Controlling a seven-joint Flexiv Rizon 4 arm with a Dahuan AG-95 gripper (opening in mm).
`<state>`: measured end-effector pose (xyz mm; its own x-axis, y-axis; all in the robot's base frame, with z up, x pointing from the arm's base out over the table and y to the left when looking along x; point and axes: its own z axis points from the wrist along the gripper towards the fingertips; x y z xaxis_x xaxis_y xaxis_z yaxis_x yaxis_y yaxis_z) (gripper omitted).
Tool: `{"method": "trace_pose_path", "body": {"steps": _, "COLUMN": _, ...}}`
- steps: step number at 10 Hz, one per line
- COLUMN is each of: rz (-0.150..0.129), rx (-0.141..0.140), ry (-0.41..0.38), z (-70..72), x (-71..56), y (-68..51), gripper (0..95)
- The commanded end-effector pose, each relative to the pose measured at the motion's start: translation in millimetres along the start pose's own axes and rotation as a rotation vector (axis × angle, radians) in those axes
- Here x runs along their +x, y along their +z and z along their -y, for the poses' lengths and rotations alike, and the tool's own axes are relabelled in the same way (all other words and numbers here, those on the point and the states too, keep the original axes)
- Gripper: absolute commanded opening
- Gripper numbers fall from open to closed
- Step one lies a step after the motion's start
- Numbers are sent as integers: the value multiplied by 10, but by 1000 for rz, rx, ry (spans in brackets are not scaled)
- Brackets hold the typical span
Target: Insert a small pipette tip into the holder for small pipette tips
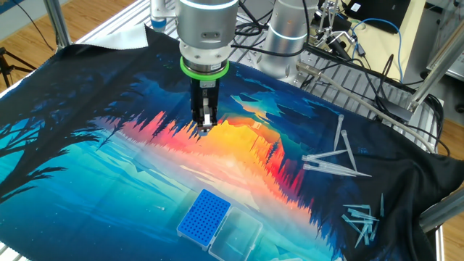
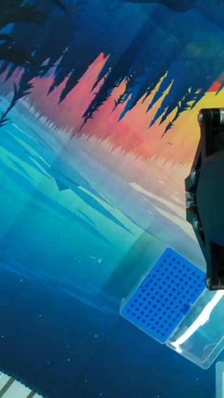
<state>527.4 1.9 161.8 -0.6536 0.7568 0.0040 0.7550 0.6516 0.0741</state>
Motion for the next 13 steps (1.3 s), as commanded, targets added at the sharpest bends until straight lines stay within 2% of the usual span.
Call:
{"method": "trace_pose_path", "body": {"steps": 1, "rz": -1, "rx": -2, "ry": 5, "z": -20, "x": -25, "y": -1, "gripper": 0}}
{"method": "trace_pose_path", "body": {"steps": 9, "rz": -2, "rx": -8, "ry": -1, "z": -213, "x": -248, "y": 30, "gripper": 0}}
{"method": "trace_pose_path", "body": {"steps": 13, "rz": 3, "rx": -13, "ry": 7, "z": -353, "x": -411, "y": 76, "gripper": 0}}
